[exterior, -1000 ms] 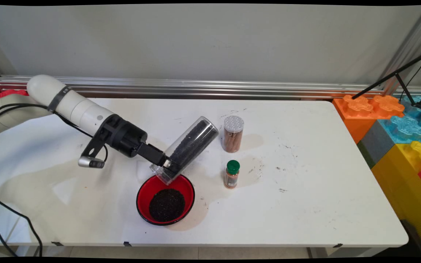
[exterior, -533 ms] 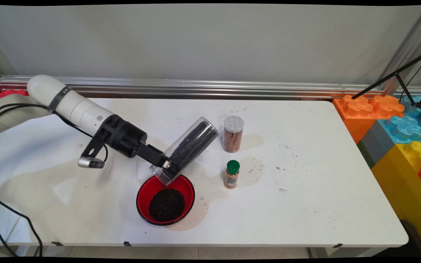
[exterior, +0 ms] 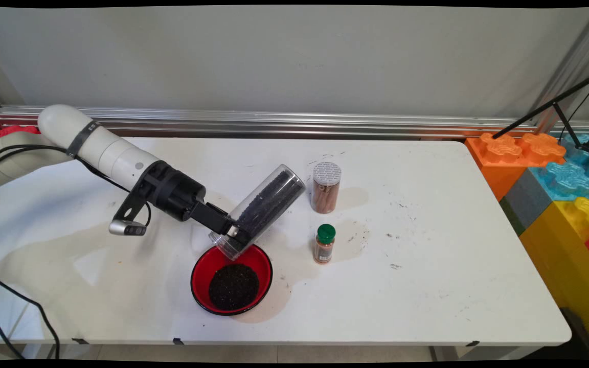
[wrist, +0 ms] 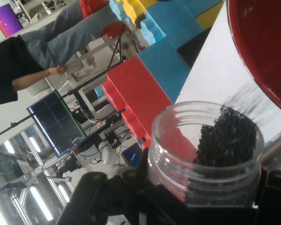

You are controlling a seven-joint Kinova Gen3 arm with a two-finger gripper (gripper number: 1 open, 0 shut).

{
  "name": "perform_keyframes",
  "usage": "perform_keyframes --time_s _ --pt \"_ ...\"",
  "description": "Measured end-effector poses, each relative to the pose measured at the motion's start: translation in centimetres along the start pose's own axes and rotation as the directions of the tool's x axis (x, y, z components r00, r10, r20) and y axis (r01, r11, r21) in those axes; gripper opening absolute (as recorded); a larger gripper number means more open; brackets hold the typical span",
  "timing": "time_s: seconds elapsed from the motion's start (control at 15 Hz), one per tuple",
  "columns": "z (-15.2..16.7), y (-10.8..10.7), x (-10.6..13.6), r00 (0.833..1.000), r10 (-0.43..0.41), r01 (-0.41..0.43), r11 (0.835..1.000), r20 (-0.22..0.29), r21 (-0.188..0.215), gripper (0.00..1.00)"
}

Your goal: Pour the black seasoning powder in the red bowl

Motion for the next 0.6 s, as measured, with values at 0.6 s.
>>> perform_keyframes --time_s 0.6 --pt "0.09 -0.01 -0.06 1.000 0.008 -0.008 1.000 -0.001 0.001 0.00"
